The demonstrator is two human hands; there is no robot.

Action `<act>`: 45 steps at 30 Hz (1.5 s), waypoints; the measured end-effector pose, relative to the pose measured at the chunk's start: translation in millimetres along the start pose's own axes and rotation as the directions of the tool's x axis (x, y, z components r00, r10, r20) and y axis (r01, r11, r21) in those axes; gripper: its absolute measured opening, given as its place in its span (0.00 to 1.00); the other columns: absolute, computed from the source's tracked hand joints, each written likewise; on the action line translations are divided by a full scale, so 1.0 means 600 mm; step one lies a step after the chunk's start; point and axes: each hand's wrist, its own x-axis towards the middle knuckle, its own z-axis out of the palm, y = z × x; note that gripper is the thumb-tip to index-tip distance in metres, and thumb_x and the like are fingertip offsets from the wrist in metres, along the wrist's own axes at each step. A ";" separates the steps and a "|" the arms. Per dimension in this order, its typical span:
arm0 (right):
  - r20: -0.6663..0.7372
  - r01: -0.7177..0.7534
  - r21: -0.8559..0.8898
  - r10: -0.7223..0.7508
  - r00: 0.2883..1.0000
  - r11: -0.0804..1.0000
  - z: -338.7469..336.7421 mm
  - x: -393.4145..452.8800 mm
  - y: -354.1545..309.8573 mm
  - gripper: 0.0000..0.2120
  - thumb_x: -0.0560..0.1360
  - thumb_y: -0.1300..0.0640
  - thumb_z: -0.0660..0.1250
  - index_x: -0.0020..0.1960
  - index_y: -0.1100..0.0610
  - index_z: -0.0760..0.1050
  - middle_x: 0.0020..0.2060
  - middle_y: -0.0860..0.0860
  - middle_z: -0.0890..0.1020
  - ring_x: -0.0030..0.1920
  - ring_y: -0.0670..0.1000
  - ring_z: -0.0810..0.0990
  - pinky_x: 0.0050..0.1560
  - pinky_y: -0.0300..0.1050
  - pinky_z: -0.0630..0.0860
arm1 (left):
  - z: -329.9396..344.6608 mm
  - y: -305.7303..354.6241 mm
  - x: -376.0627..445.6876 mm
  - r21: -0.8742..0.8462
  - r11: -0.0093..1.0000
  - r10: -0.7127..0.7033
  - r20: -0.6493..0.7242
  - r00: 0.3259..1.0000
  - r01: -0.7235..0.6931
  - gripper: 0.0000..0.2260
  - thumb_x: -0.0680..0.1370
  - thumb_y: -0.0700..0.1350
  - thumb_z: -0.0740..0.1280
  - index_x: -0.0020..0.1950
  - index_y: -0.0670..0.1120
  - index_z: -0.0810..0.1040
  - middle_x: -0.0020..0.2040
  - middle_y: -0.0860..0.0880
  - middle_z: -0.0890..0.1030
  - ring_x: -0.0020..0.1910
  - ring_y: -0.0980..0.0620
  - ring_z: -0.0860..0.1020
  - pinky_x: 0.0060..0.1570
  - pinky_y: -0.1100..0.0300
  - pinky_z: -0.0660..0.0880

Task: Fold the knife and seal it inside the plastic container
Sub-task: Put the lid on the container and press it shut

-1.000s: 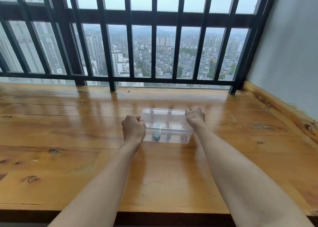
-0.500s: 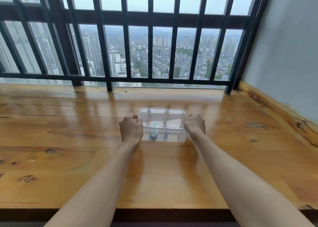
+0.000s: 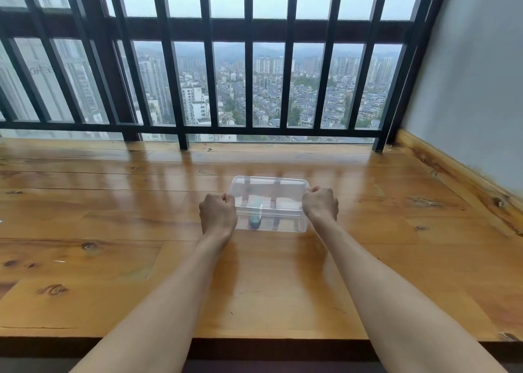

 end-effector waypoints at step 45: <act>0.095 -0.009 0.028 0.007 0.995 1.000 -0.012 -0.005 -0.014 0.02 0.64 0.59 0.55 0.33 0.54 0.63 0.35 0.53 0.73 0.33 0.56 0.68 0.30 0.44 0.62 | 0.051 0.011 0.136 -0.110 0.968 -0.194 0.245 0.950 0.226 0.09 0.79 0.44 0.66 0.48 0.41 0.84 0.53 0.42 0.84 0.54 0.42 0.81 0.53 0.54 0.77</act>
